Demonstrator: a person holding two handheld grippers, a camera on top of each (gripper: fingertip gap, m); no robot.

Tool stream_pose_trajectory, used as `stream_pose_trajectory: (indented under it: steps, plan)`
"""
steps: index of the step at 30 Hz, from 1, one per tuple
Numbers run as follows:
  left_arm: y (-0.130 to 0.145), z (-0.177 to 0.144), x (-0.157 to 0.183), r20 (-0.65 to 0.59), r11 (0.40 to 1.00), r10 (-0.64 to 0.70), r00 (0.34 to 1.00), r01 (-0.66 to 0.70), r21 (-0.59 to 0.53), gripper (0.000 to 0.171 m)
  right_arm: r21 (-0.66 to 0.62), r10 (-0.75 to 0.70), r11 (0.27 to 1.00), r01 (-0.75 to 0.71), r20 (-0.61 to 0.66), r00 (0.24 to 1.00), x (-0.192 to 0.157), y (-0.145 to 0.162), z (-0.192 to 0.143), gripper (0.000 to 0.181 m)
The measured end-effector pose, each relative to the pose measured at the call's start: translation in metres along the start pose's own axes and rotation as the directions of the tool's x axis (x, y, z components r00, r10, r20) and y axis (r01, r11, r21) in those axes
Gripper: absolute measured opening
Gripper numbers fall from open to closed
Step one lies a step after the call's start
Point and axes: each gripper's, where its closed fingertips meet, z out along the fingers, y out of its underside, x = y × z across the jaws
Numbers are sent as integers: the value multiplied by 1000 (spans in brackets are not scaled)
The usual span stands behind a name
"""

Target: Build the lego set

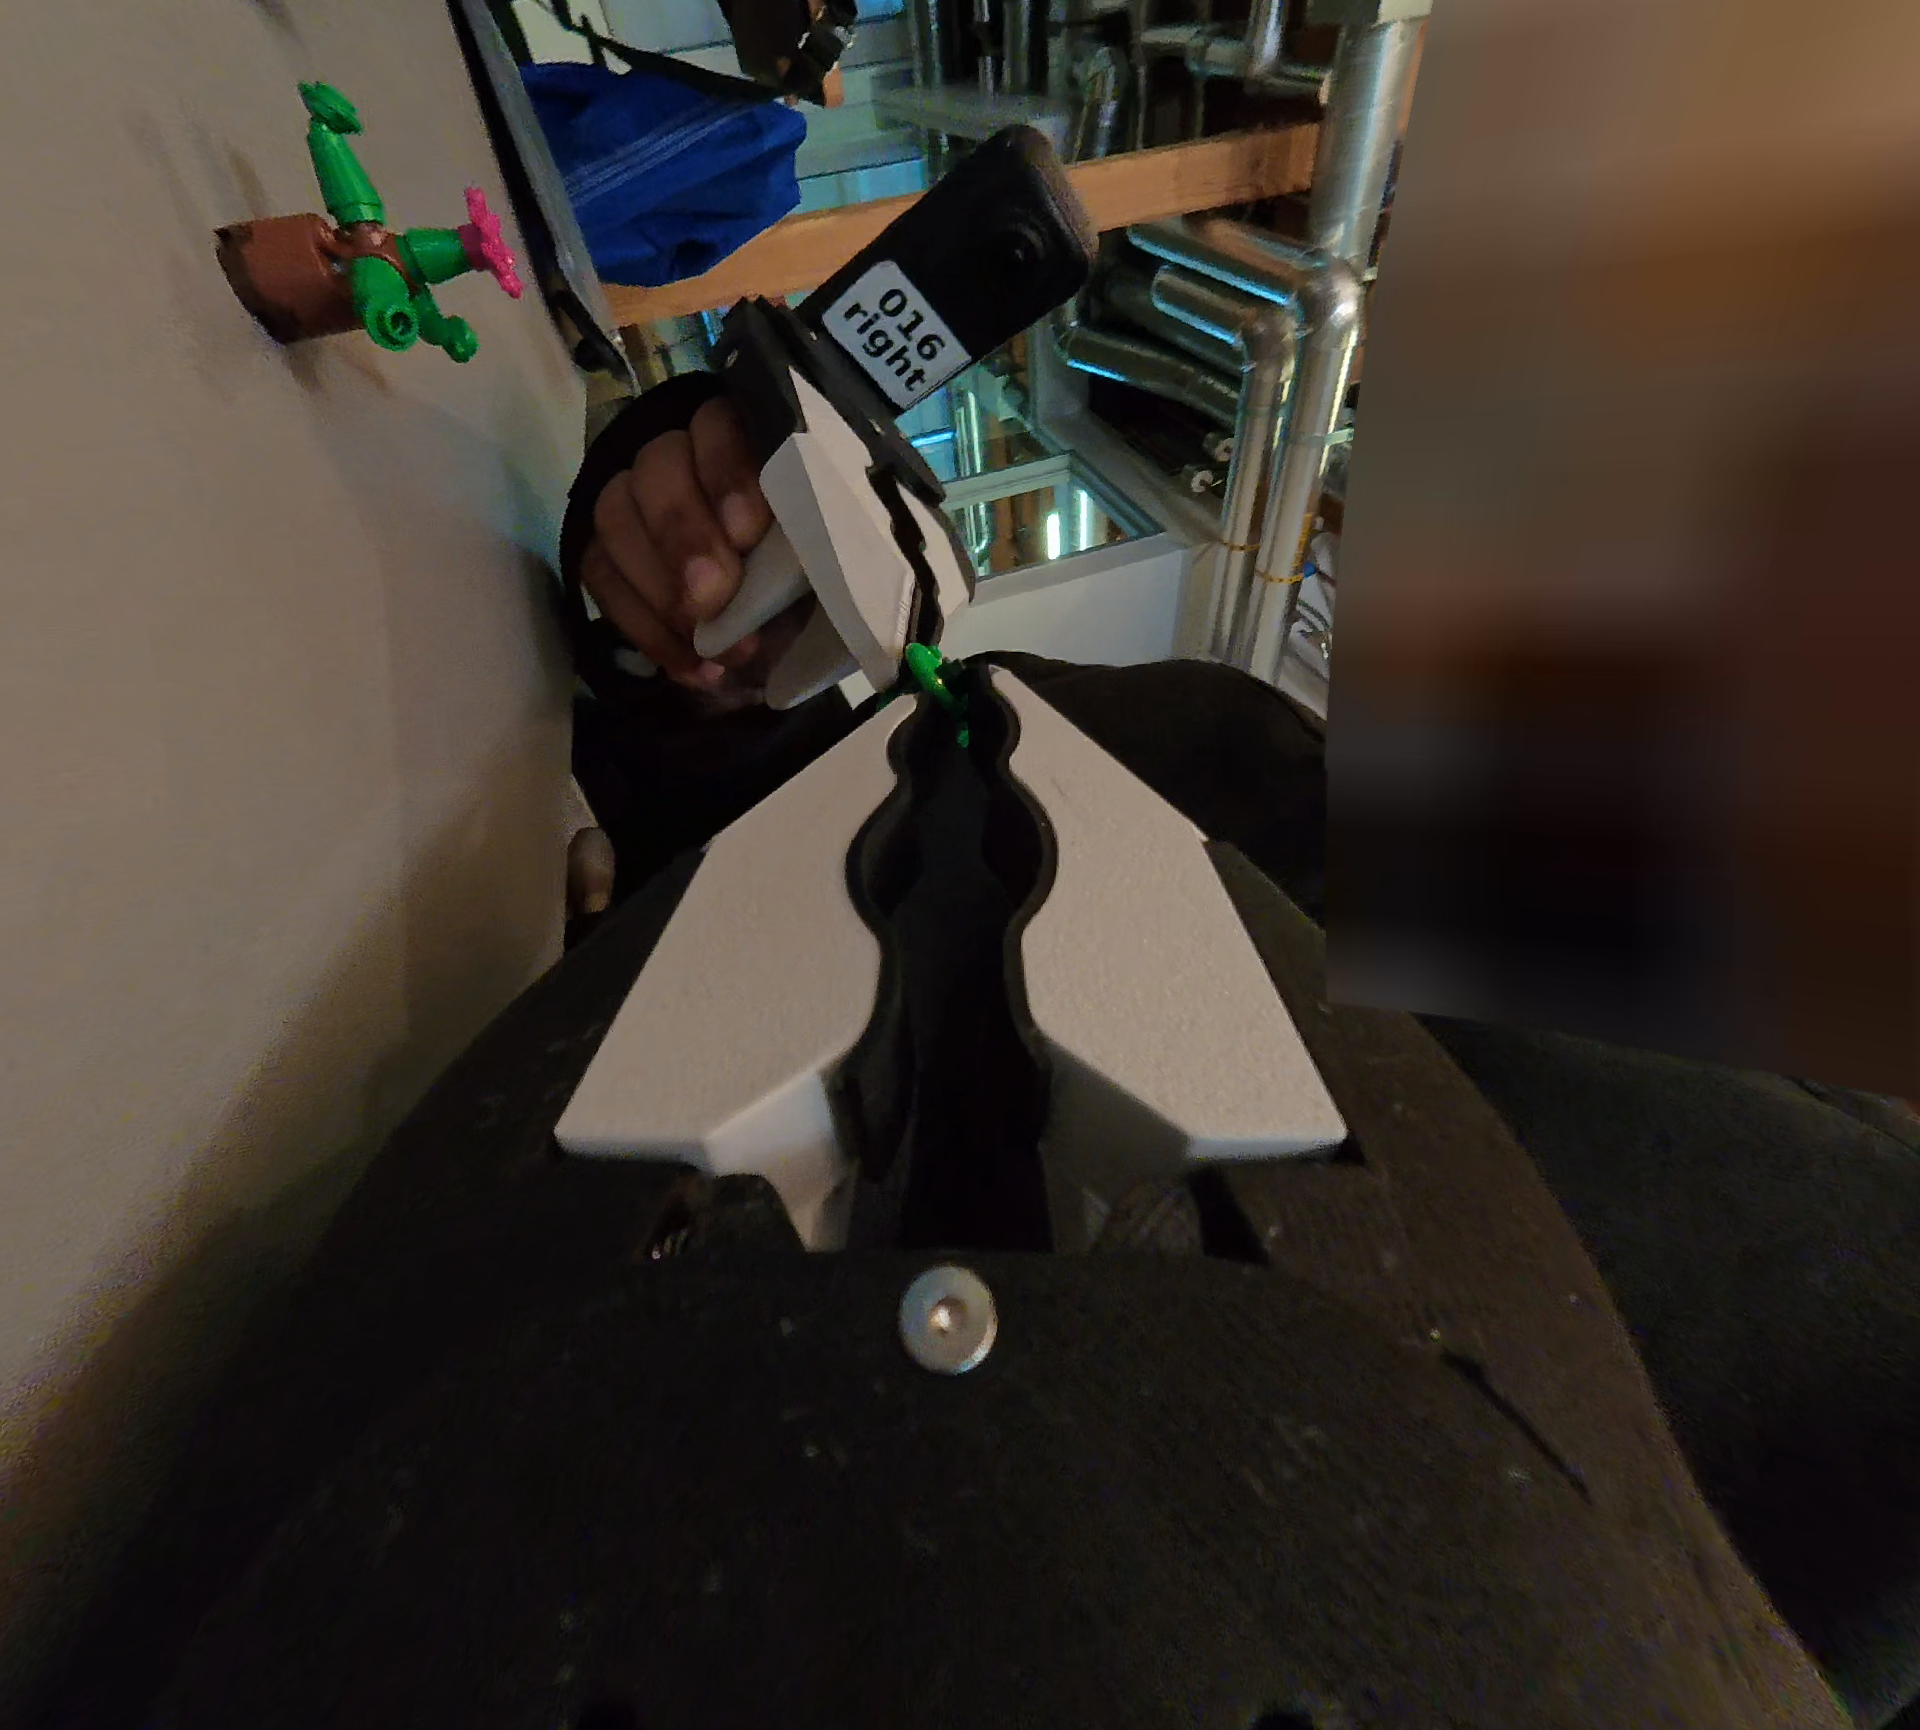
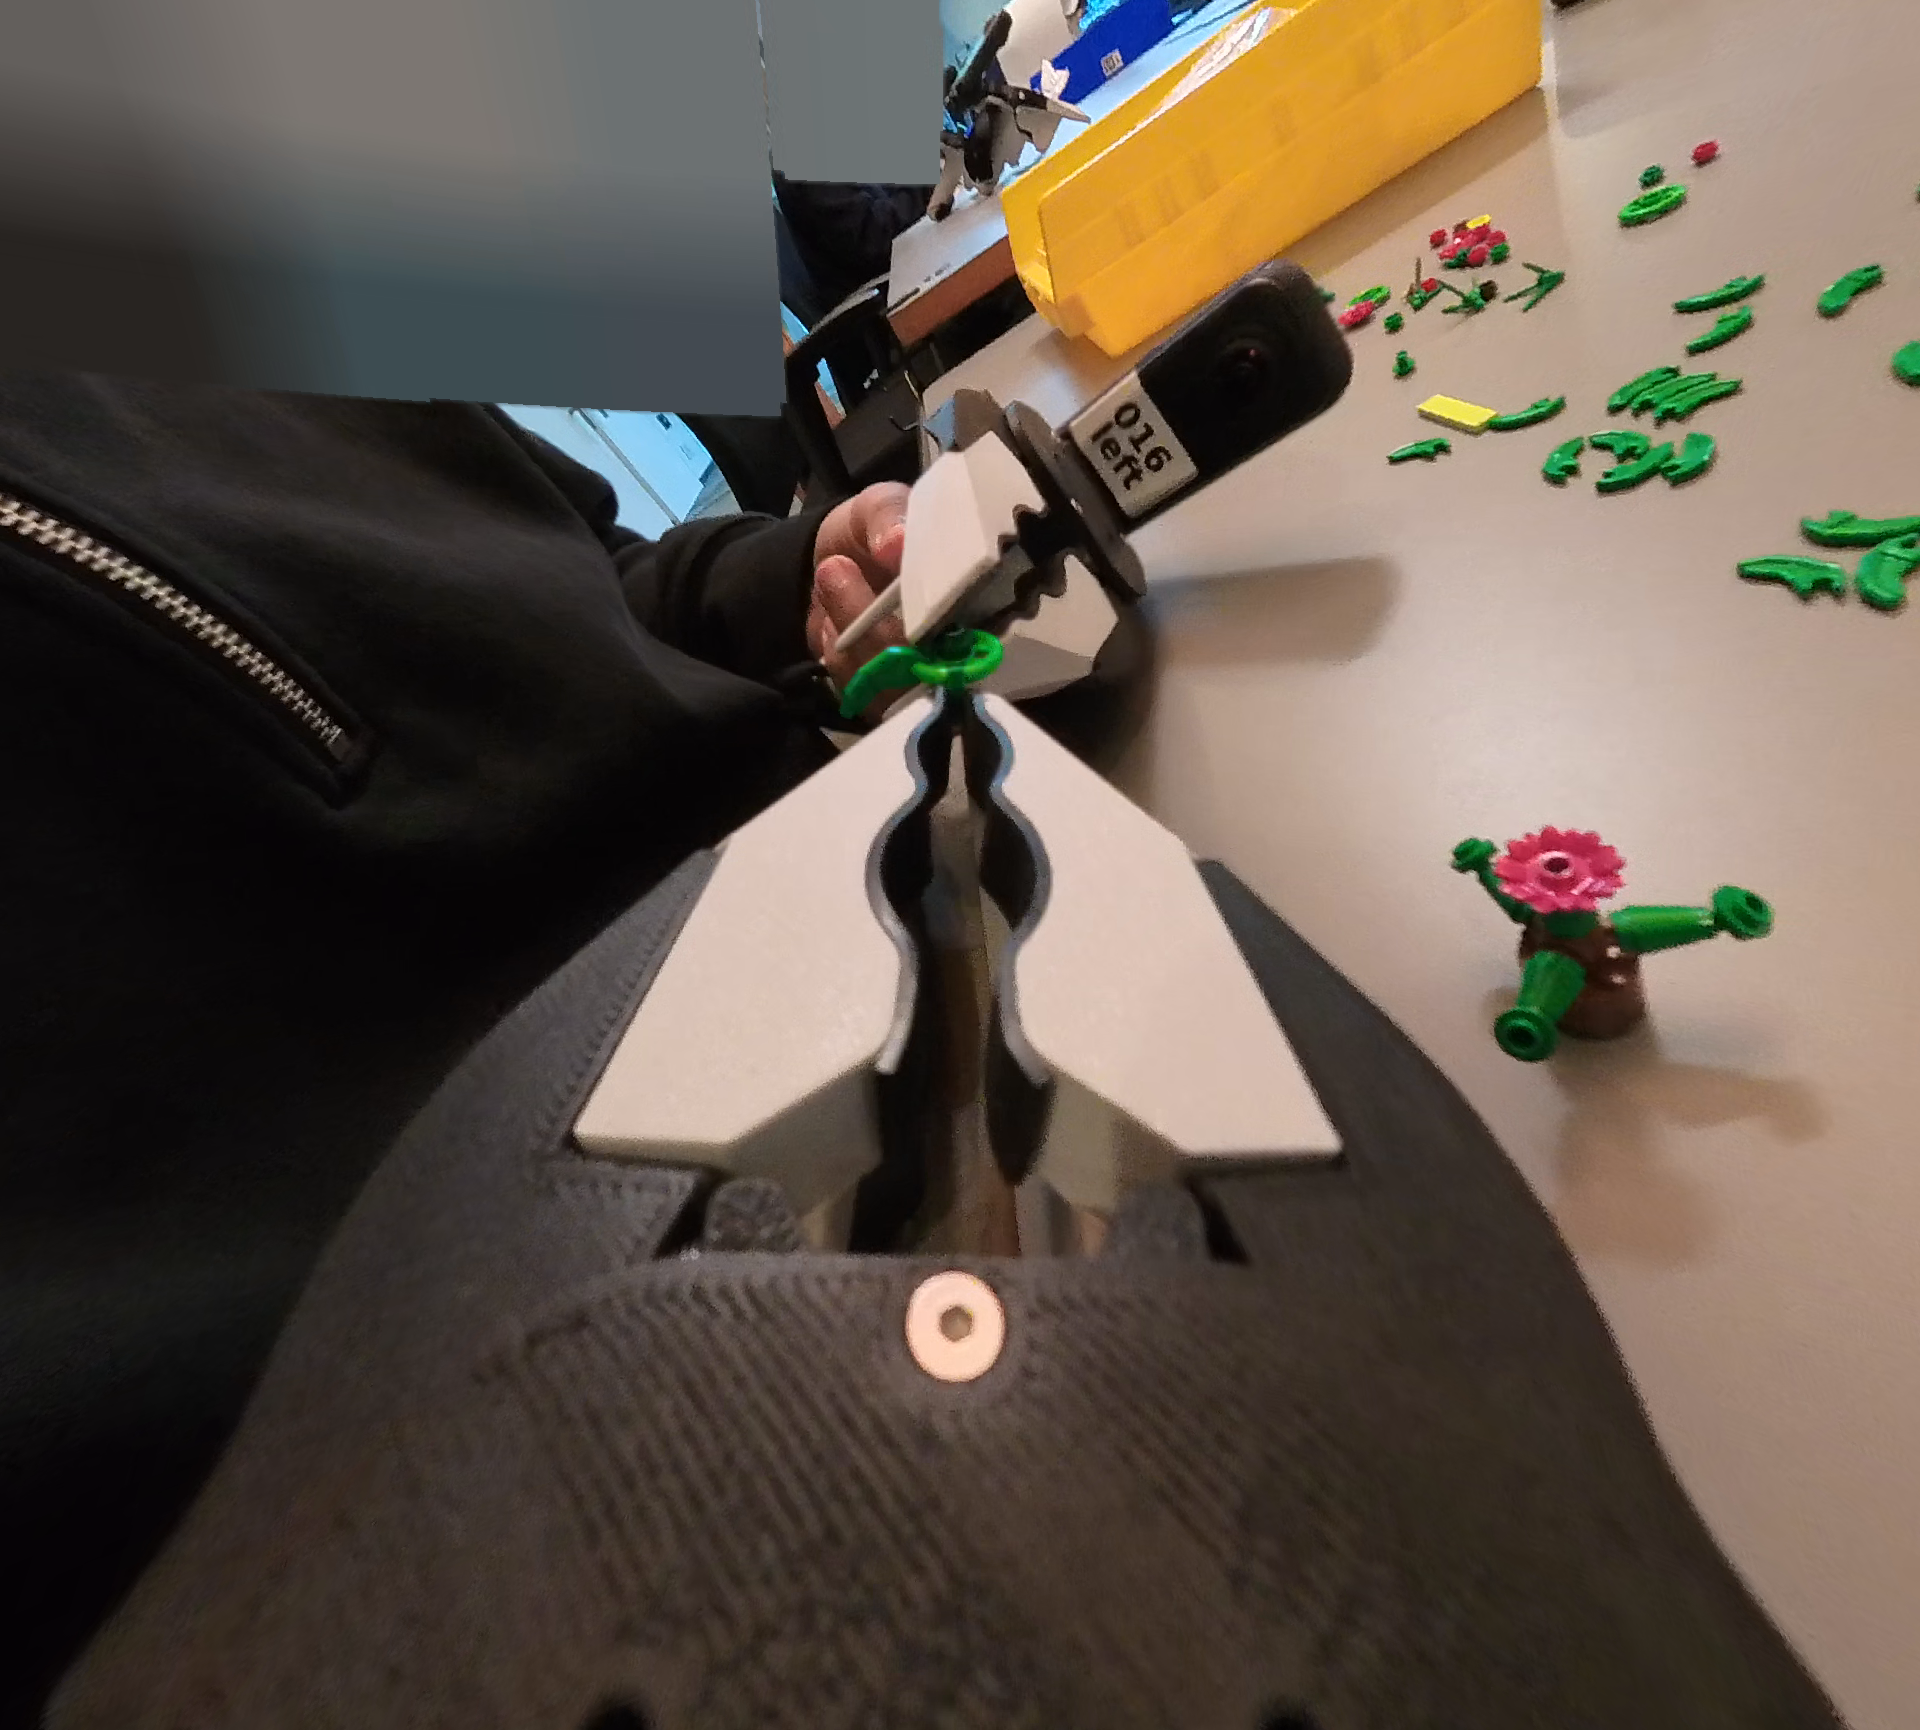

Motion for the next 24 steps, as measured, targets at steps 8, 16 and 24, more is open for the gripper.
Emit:
stream_pose_trajectory:
  steps: [8,16,24]
  plan:
    - [9,-4,-18,152,997,30,988,-19,-75,5,-209,-129,972,108,-91,987,7,20,0,0]
    - [17,-4,-37,290,988,96,952,-55,-147,5,-528,-354,814,241,-123,927,13,42,-5,1]
    - [-4,-14,1,43,998,53,998,-55,35,5,-236,-252,949,209,-168,953,10,1,-2,26]
